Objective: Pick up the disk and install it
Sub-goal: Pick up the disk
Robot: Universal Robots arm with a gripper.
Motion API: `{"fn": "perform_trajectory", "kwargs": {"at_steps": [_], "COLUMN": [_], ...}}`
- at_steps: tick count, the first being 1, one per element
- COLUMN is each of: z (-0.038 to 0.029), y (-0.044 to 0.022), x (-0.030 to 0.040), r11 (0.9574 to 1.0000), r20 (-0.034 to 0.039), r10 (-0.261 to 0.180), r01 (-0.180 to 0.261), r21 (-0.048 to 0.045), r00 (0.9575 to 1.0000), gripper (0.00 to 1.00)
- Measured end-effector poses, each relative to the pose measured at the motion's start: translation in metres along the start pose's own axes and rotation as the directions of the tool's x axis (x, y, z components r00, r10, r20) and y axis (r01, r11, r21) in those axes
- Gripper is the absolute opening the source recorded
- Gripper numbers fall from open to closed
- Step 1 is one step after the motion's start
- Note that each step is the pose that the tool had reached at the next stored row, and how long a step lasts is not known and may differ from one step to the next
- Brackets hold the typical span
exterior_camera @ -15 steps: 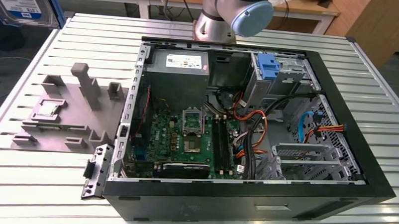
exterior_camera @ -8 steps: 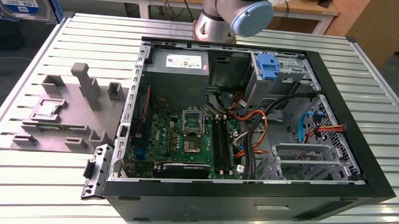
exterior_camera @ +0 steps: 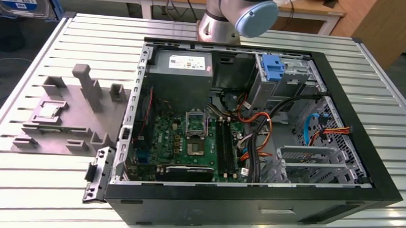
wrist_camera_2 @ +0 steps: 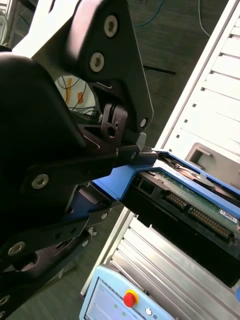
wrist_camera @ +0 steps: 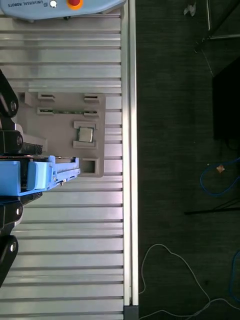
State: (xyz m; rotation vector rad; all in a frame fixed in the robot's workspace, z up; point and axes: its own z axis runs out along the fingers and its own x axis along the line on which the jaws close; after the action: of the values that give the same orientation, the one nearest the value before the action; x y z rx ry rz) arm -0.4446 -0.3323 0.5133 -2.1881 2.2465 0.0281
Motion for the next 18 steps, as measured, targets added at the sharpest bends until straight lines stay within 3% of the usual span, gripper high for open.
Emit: {"fn": "perform_trajectory", "kwargs": {"at_steps": [12, 18], "z": [-0.0003, -0.001], "y": [-0.0003, -0.0004], "x": [0.0123, 0.015], "r11": [1.0, 1.0], "r20": [0.0001, 0.0001], "r10": [0.0, 0.0], "r01": [0.0, 0.0], "r21": [-0.0002, -0.0002], "r00": [1.0, 1.0], "gripper": [0.36, 0.36]}}
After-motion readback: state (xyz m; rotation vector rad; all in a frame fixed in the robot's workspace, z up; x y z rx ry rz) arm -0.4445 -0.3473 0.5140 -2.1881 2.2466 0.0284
